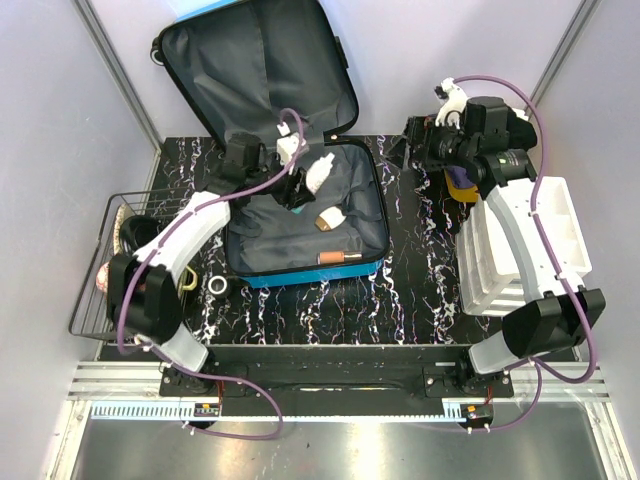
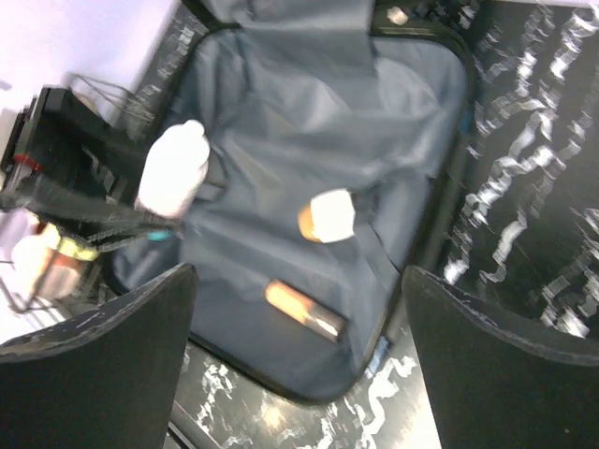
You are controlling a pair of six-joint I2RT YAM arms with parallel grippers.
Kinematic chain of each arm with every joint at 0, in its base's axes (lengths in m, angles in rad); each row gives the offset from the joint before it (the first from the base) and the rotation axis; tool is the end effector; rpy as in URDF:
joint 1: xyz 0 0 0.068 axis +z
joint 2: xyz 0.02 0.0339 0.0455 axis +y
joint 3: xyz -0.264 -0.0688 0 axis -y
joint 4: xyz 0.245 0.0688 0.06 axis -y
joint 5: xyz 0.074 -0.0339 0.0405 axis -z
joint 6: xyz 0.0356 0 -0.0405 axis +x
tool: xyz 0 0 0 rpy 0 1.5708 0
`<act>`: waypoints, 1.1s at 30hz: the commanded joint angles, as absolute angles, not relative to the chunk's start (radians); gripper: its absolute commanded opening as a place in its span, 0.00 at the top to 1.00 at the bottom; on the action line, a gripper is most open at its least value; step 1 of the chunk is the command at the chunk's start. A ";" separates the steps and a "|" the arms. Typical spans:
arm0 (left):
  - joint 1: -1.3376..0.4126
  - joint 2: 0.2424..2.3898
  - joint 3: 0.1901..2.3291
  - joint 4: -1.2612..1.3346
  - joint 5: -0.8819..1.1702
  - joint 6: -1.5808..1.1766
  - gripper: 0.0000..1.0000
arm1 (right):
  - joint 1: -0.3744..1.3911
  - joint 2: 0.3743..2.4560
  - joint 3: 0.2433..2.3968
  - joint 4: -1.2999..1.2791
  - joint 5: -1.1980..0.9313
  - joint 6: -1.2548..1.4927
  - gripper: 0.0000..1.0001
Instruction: Open, take out, and arrange the luggage
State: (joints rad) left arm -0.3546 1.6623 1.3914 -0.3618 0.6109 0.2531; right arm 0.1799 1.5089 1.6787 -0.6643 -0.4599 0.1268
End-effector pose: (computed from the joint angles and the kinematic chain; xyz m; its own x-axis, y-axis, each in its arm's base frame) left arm 0.3487 -0.1509 0.3076 -0.3570 0.3509 -0.8657 0.8342 0.5368 -0.1264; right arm 0.3201 0.0743 0.4273 -0.5321 0.0184 -0.8465 -0.4813 0.8160 0.3203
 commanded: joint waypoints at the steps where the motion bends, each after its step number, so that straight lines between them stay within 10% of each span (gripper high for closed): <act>1: -0.365 1.525 1.290 0.038 0.796 0.002 1.00 | 0.186 1.479 1.582 -0.223 -0.690 0.408 0.00; 21: -0.442 1.453 1.213 0.454 0.847 -0.380 1.00 | 0.405 1.554 1.539 0.006 -0.695 0.532 0.03; 28: -0.456 1.459 1.215 0.429 0.841 -0.391 1.00 | 0.431 1.540 1.545 -0.064 -0.692 0.506 0.25; 33: -0.460 1.454 1.216 0.422 0.842 -0.393 0.95 | 0.430 1.493 1.525 -0.093 -0.670 0.462 0.65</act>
